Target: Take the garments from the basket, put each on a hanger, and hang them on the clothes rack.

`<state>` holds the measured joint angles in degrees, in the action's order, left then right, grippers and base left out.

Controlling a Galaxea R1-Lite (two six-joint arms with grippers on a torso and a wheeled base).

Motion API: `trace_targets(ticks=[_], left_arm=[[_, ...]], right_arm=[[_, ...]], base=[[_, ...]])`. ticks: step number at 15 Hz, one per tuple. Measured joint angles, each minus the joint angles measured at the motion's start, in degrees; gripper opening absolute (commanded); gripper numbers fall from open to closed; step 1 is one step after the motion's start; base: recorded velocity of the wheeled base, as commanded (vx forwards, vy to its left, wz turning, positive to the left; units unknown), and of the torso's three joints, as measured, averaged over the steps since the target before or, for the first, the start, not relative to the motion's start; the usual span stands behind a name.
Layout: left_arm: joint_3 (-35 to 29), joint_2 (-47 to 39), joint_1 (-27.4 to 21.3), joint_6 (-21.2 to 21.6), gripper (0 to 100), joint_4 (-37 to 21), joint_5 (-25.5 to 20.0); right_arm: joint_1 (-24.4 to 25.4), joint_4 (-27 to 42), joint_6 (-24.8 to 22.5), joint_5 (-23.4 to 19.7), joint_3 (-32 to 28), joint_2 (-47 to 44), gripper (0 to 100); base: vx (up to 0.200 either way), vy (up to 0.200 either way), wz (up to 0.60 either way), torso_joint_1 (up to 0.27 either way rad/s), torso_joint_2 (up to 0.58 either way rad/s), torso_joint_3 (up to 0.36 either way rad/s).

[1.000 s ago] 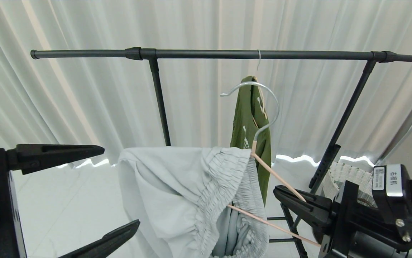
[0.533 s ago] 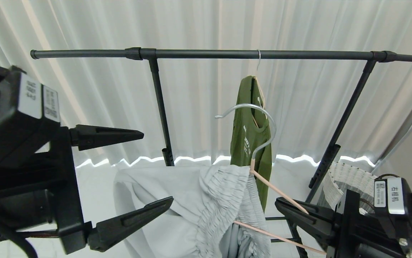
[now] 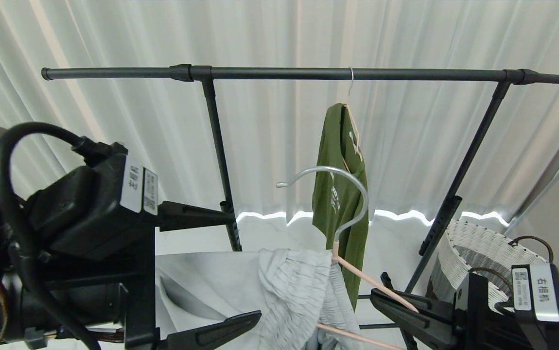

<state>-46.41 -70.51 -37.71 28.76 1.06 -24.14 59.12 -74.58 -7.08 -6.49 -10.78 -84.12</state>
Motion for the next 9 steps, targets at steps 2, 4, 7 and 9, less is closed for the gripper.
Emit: trace_targets(ticks=[2, 4, 7, 9], left_arm=[[-0.2, -1.8, 0.0, 0.4, 100, 0.0, -1.2], [-0.2, -3.1, 0.0, 0.5, 100, 0.0, -1.7], [0.2, -4.4, 0.1, 0.5, 100, 0.0, -2.5], [0.4, -5.0, 0.1, 0.7, 100, 0.0, -3.0]], right_arm=[[0.4, 0.0, 0.0, 0.0, 0.2, 0.0, 0], [1.1, 0.0, 0.0, 0.0, 0.3, 0.1, 0], [1.4, 0.0, 0.0, 0.0, 0.3, 0.3, 0], [1.4, 0.1, 0.1, 0.0, 0.4, 0.5, 0]], base=[[0.0, 0.0, 0.0, 0.0, 0.0, 0.0], [0.0, 0.0, 0.0, 0.0, 0.0, 0.0], [0.0, 0.0, 0.0, 0.0, 0.0, 0.0], [0.0, 0.0, 0.0, 0.0, 0.0, 0.0]])
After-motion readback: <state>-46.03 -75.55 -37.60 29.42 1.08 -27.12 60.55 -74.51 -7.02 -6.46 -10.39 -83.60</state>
